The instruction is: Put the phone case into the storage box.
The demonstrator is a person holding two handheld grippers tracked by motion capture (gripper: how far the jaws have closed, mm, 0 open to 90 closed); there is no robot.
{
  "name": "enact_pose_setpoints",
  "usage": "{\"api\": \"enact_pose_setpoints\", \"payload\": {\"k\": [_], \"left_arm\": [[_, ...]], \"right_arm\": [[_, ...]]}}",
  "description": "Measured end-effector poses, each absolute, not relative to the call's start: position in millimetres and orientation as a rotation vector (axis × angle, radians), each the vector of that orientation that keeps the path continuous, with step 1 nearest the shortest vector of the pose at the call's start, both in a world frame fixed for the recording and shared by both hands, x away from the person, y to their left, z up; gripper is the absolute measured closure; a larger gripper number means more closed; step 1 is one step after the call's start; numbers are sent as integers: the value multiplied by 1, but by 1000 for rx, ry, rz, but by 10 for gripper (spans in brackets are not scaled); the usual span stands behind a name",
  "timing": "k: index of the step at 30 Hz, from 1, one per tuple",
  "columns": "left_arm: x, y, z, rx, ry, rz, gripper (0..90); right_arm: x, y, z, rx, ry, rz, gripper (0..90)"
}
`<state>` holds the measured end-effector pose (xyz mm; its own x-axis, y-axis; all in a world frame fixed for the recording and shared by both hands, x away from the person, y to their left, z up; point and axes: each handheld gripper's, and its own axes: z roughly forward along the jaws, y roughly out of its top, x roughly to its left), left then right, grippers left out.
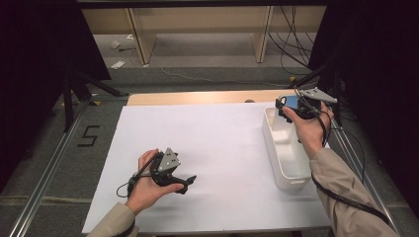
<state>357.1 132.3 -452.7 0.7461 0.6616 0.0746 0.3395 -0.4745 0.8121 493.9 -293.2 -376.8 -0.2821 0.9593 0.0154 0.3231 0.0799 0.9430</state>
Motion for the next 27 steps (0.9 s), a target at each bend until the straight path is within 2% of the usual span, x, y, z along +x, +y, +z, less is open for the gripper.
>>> {"api": "enact_pose_setpoints", "payload": {"k": [27], "left_arm": [[357,133,-452,2095,749,494,28]], "right_arm": [[503,-291,-379,1284,1695,1201,179]]}}
